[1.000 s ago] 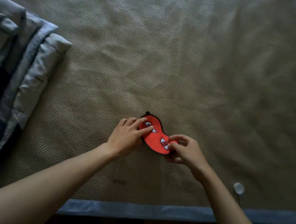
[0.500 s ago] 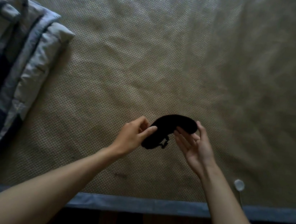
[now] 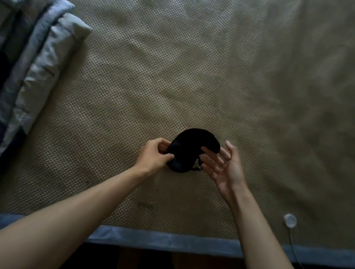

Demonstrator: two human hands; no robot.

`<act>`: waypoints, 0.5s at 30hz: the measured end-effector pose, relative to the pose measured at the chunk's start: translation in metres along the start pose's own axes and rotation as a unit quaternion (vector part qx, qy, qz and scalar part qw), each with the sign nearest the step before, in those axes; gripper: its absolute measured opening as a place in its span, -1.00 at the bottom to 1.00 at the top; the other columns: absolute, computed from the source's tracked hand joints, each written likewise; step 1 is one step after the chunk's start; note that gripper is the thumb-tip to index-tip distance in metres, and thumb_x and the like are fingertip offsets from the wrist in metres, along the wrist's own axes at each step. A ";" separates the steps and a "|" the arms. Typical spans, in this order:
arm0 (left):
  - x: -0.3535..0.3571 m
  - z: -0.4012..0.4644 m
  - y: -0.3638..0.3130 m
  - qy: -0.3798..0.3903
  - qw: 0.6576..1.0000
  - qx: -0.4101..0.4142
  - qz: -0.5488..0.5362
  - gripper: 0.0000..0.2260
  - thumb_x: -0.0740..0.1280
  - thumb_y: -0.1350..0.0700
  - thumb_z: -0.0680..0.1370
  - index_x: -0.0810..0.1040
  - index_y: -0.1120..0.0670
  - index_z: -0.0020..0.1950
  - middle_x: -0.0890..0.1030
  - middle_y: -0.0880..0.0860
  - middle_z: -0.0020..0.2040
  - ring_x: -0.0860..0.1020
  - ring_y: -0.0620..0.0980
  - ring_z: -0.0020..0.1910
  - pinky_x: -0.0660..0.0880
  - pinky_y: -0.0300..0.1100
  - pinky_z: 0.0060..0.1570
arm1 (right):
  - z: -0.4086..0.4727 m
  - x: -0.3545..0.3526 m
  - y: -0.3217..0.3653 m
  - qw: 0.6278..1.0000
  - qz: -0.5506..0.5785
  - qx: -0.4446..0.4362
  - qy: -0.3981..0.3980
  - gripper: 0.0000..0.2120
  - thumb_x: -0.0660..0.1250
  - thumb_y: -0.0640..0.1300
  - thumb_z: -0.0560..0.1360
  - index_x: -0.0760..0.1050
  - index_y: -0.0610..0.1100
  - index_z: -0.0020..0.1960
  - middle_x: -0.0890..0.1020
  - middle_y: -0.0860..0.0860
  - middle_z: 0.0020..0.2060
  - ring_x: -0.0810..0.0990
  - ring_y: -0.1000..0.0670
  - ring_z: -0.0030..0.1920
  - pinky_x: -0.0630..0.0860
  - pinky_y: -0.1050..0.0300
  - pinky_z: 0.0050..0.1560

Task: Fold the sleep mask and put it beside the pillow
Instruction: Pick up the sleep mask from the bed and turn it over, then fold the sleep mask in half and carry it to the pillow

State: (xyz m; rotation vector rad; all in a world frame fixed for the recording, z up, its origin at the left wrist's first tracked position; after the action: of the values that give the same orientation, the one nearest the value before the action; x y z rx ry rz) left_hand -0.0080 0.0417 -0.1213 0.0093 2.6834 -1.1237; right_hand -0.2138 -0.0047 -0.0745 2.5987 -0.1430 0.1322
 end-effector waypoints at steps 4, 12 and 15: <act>-0.002 0.006 -0.004 -0.014 1.000 0.014 -0.013 -0.75 0.49 0.30 0.44 0.61 0.16 0.10 0.72 0.18 0.02 0.68 0.09 0.03 0.60 0.08 0.12 | -0.008 0.006 -0.008 0.993 -0.104 -0.048 -0.034 -0.71 0.37 0.02 0.55 0.70 -0.17 0.06 0.77 -0.12 -0.13 0.73 -0.03 -0.27 0.64 0.18 -0.29; -0.004 0.009 0.002 0.014 0.999 0.008 -0.050 -0.92 0.32 0.26 0.59 0.59 0.18 0.05 0.68 0.26 0.04 0.64 0.21 0.04 0.61 0.00 0.01 | -0.009 0.023 -0.036 0.987 -0.129 -0.069 -0.060 -0.60 0.47 -0.27 0.49 0.29 -0.18 0.17 0.71 -0.19 -0.26 0.64 0.02 -0.53 0.57 0.17 -0.53; -0.001 0.006 0.007 0.020 0.990 -0.043 -0.130 -0.81 0.26 0.07 0.64 0.61 0.15 0.02 0.67 0.17 -0.05 0.62 0.09 -0.09 0.58 -0.28 -0.28 | -0.001 0.026 -0.044 0.986 -0.138 -0.057 -0.078 -0.46 0.48 -0.27 0.48 0.20 -0.18 0.27 0.69 -0.21 -0.22 0.63 0.00 -0.52 0.57 0.11 -0.51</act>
State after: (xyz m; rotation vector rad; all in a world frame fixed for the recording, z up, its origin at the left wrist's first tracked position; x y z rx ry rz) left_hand -0.0049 0.0425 -0.1302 -0.3472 2.8266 -1.0850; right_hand -0.1826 0.0320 -0.0924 2.4838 0.1507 -0.1746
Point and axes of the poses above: each hand's wrist, its own z-axis towards the middle knuckle, its own x-axis out of the palm, y = z × x, the point moved 7 cm from there along z, towards the middle knuckle
